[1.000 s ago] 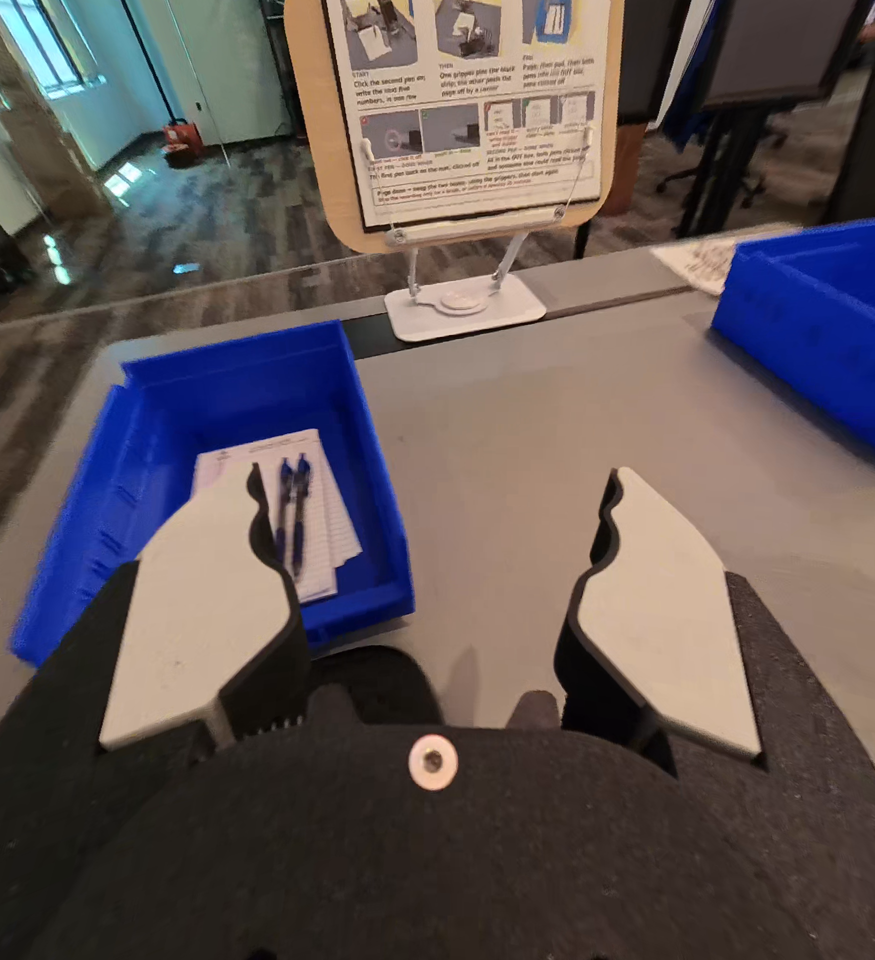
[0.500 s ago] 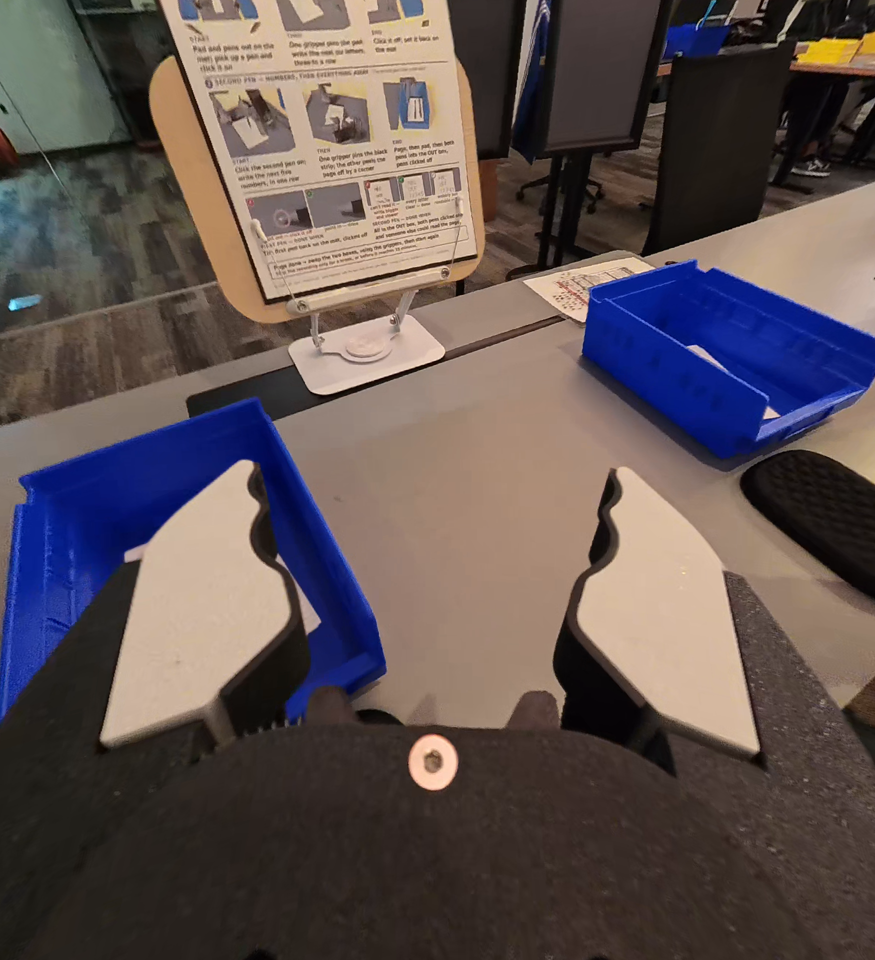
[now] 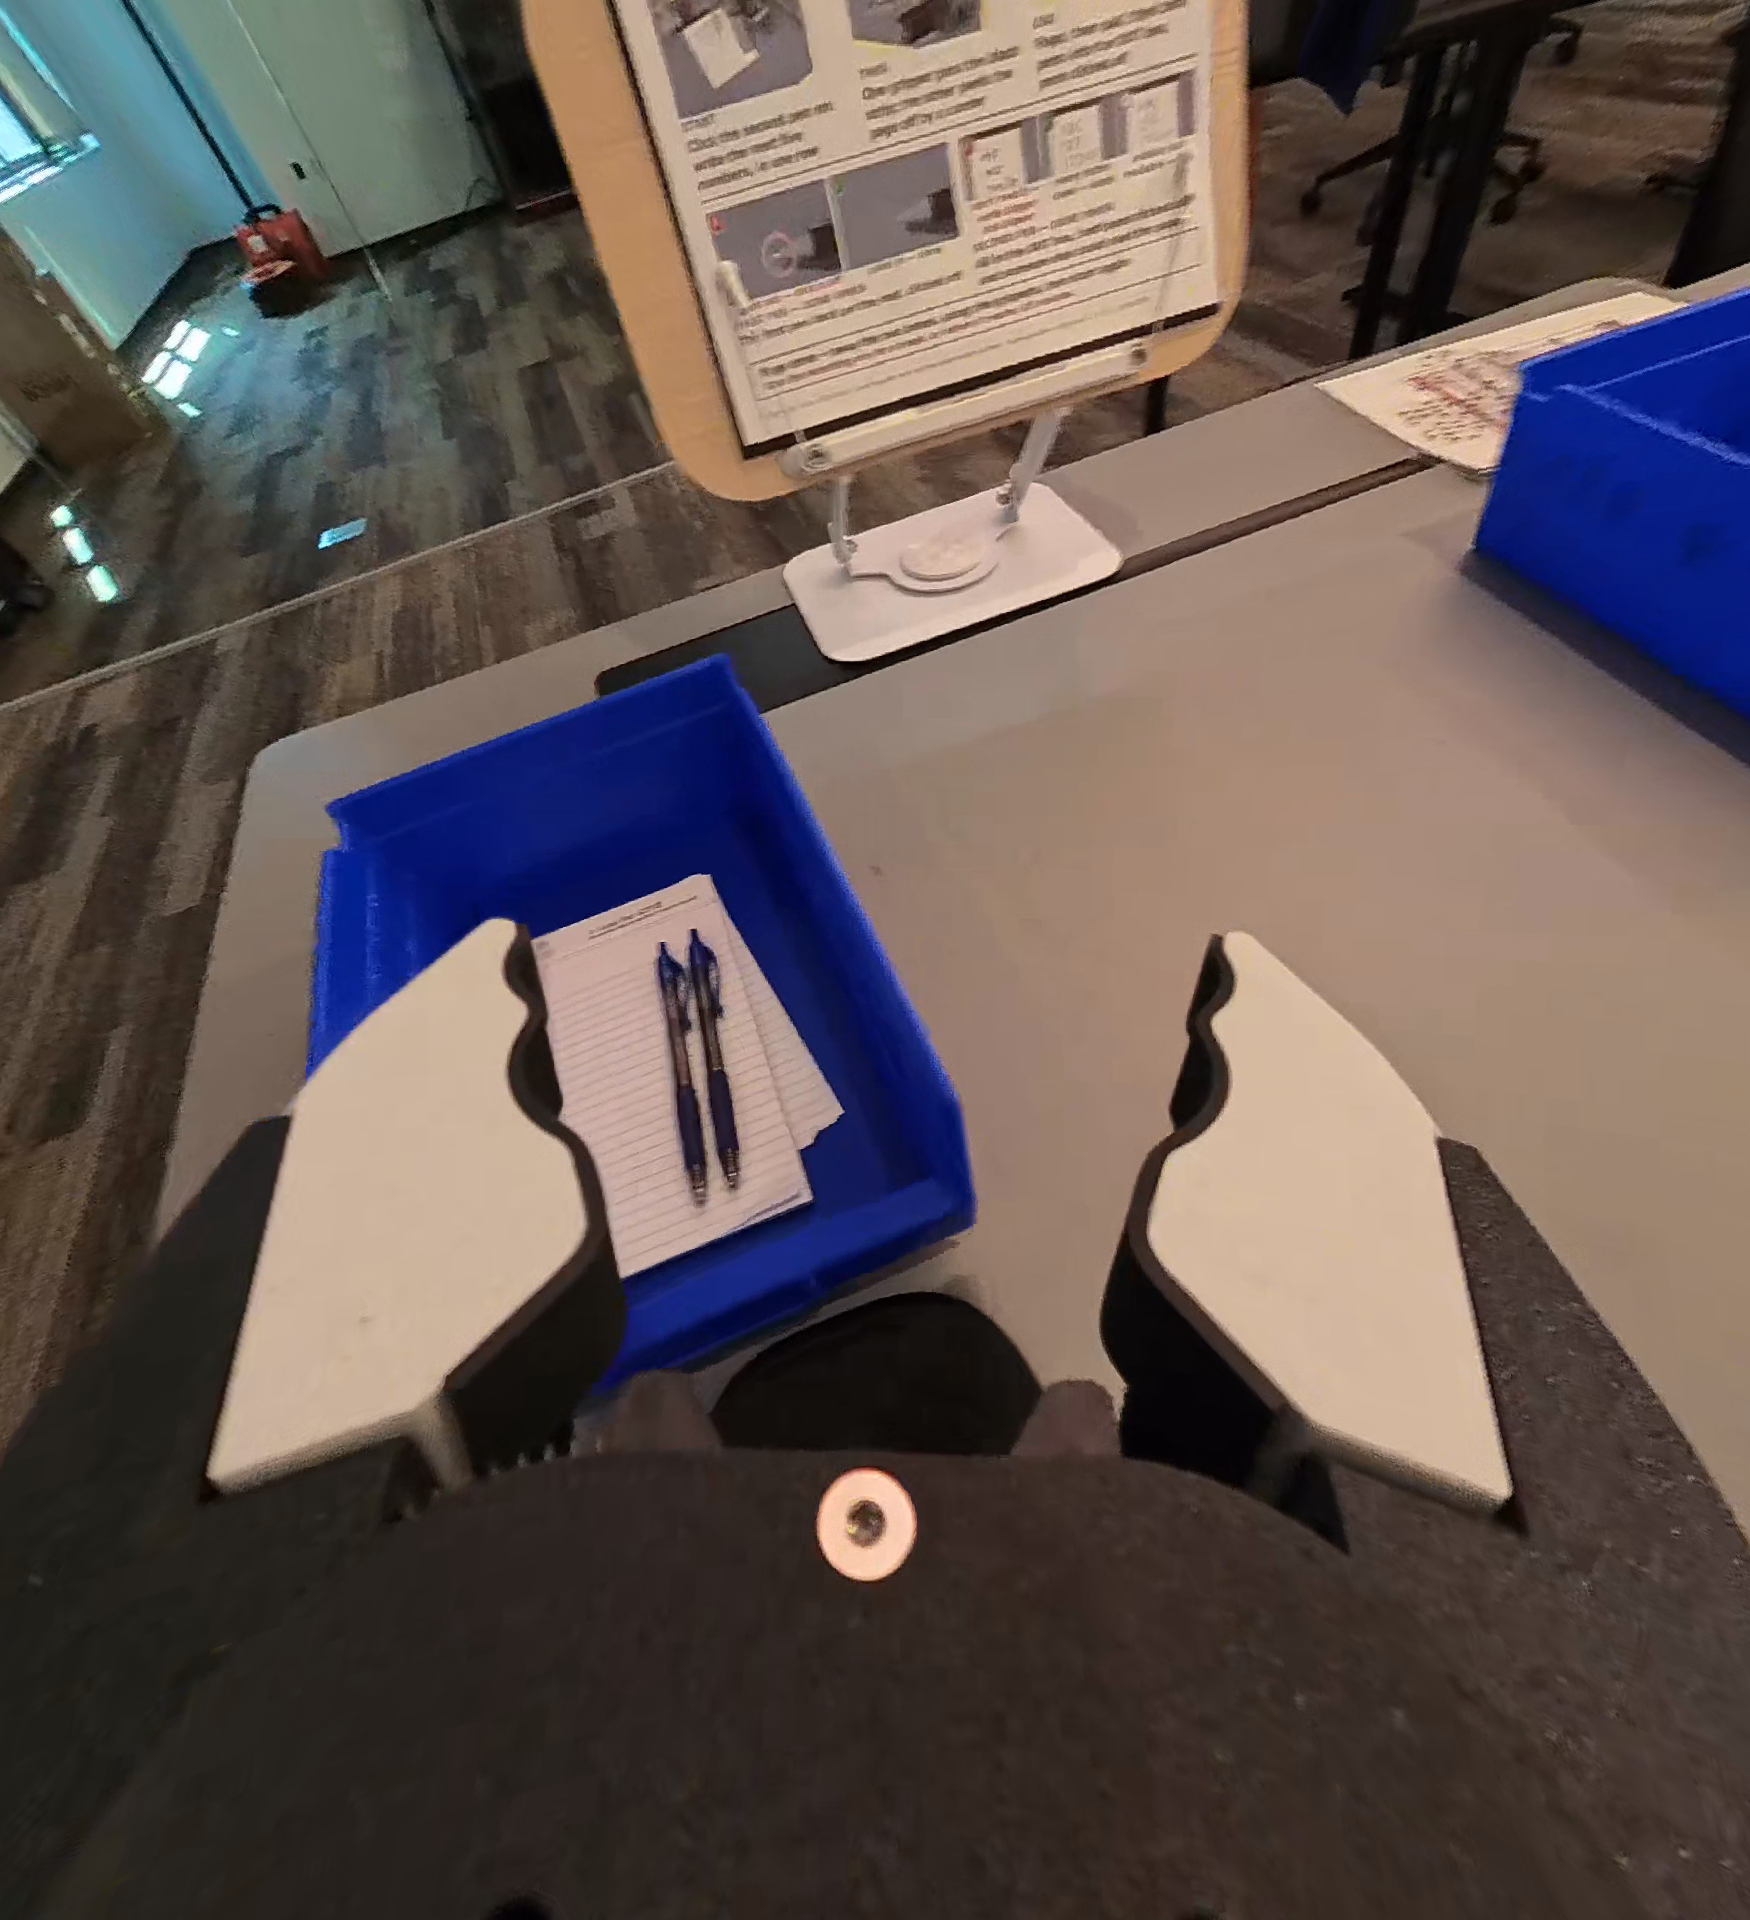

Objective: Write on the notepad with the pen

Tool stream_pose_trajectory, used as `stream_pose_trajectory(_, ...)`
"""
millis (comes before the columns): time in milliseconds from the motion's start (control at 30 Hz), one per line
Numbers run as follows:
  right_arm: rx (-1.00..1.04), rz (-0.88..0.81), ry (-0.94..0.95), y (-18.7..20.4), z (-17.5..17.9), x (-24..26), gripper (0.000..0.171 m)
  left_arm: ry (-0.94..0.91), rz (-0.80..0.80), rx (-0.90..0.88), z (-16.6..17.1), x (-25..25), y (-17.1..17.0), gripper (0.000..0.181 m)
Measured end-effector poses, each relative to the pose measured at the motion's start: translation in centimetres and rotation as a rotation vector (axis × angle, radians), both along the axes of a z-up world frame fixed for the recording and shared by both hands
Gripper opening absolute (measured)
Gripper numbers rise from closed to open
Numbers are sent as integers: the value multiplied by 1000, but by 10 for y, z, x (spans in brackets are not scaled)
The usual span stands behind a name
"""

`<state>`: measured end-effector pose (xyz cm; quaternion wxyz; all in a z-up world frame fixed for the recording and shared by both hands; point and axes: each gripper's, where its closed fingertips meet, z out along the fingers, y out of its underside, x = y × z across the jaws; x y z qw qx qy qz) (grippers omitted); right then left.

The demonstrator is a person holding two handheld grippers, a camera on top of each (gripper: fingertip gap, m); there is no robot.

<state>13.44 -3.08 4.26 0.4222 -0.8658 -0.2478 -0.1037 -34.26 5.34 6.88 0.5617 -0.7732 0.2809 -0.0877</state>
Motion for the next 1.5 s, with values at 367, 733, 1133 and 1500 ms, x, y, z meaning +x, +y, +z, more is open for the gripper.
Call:
stream_pose_trajectory(367, 366, -15, 123, 61, 52, 26, 64, 26, 142, 31, -6, -90, 43, 112)
stream_pose_trajectory(733, 358, 5, 237, 83, 41, 28, 61, 97, 150, -83, -28, -116, 77, 106)
stream_pose_trajectory(1133, 285, 8, 132, 68, 41, 32, 55, 178, 85, -317, -101, -84, 110, 84)
stream_pose_trajectory(1500, 101, -151, -19, 70, -5, 87, 56, 197, 77, -413, -133, -69, 142, 72)
